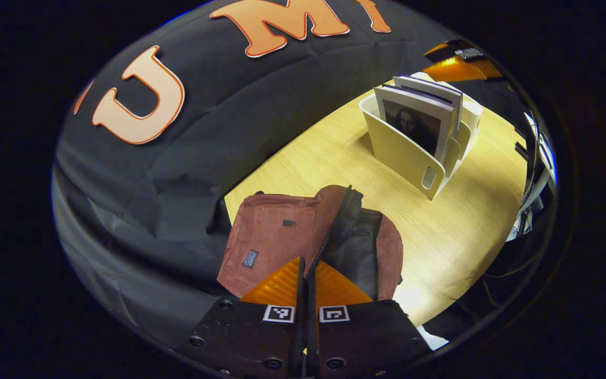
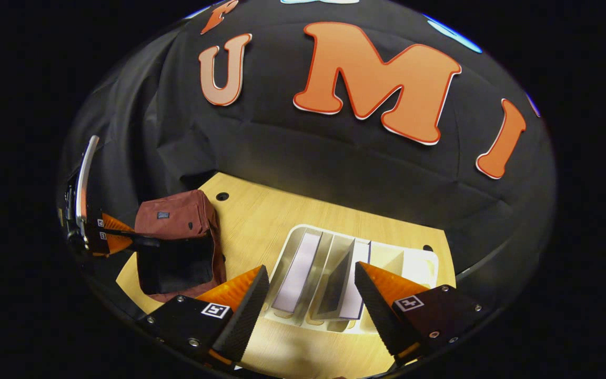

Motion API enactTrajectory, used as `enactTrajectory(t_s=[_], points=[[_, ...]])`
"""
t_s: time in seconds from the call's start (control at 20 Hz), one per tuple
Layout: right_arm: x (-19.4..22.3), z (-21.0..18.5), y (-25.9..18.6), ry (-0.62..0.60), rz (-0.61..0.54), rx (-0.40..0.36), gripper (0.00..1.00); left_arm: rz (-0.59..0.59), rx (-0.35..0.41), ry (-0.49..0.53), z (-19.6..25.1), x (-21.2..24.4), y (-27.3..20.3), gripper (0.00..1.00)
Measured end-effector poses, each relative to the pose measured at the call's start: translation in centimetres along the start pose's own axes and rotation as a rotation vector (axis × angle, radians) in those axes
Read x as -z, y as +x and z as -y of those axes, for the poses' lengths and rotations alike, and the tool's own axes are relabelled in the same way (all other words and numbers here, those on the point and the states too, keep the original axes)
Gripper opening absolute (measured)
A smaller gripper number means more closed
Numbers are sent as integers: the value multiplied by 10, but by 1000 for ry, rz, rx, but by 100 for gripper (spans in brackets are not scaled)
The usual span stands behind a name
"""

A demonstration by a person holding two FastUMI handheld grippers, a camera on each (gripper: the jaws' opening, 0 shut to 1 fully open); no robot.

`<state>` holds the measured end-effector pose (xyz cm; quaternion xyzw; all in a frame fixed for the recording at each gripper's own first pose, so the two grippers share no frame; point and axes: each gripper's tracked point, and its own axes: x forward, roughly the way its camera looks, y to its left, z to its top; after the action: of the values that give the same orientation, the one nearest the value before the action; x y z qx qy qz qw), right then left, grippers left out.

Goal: Open the schoolbag, grab two books from the bookshelf and put them into the schoolbag.

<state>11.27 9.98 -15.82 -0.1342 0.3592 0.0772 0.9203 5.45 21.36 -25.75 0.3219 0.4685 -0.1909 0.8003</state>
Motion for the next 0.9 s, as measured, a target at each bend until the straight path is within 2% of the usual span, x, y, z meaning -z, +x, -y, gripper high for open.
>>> enactTrajectory(t_s=[0.1,0.3,0.4,0.75,0.9], points=[[1,-6,4,-21,-53,-8,97,10,20,24,-9,-5,-2,3],[9,-22,24,33,-191,-46,97,43,63,77,-21,-14,-7,3],[15,-9,39,25,-255,46,98,59,66,117,-24,-16,-4,3],[37,-26,67,162,-540,17,97,100,106,151,-33,-17,-4,4],[42,-20,76,175,-625,38,92,111,119,140,-39,-15,-3,4]])
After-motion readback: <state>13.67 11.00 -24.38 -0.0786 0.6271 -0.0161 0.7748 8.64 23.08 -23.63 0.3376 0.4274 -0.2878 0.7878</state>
